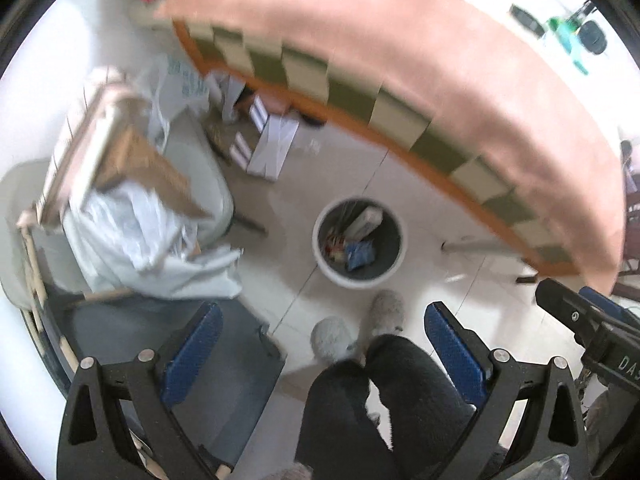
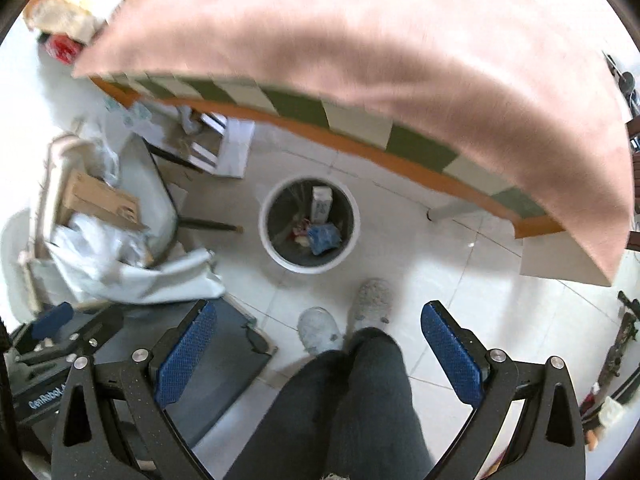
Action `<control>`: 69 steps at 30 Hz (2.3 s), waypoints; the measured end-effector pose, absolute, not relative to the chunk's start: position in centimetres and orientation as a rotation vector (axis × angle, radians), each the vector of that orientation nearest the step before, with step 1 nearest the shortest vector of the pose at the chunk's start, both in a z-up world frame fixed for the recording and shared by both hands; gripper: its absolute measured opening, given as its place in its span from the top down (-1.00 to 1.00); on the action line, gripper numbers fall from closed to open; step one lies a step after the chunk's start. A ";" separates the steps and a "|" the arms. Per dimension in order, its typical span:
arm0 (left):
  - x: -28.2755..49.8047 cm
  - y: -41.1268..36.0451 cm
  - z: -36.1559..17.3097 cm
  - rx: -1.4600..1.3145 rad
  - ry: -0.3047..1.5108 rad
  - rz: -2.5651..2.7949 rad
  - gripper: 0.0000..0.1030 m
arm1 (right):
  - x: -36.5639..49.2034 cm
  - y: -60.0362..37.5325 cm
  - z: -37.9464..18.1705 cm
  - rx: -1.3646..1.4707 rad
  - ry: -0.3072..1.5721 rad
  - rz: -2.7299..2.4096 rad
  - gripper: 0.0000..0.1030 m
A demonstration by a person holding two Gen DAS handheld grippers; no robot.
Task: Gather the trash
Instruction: 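Raise both tools back toward the table, then grasp the open white box with the left tool while the right tool grasps the black lid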
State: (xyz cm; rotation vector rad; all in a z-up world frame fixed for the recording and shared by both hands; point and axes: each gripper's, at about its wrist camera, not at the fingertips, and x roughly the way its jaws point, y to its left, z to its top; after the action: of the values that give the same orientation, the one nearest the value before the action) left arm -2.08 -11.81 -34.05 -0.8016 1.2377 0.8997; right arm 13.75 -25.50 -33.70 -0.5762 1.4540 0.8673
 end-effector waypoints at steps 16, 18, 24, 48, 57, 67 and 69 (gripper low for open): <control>16.8 7.3 -25.7 -0.852 1.075 0.936 -1.00 | 35.9 -12.8 -24.4 -0.294 1.421 0.741 -1.00; 19.4 10.5 -26.1 -0.886 1.087 0.951 -1.00 | 39.7 -10.4 -25.1 -0.278 1.429 0.699 -1.00; 24.6 18.4 -28.2 -0.982 1.109 1.000 -1.00 | 50.3 -3.6 -29.2 -0.236 1.483 0.621 -1.00; 29.8 21.9 -33.3 -0.864 1.282 1.074 -0.39 | 55.2 12.1 -36.5 -0.618 1.385 0.657 -0.73; 28.5 15.9 -30.8 -0.740 1.257 1.052 -0.39 | 51.8 9.8 -34.1 -0.630 1.286 0.733 -0.65; 22.7 9.7 -27.3 -0.689 1.168 1.005 -0.39 | 45.6 2.9 -29.9 -0.568 1.225 0.833 -0.65; 21.1 8.1 -26.5 -0.674 1.143 0.996 -0.39 | 43.6 0.6 -29.0 -0.552 1.222 0.847 -0.65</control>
State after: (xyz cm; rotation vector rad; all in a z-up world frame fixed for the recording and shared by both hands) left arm 21.14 8.09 -26.47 -0.6740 1.1430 0.9964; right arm 43.62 0.56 -29.04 -0.5522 1.2216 0.8467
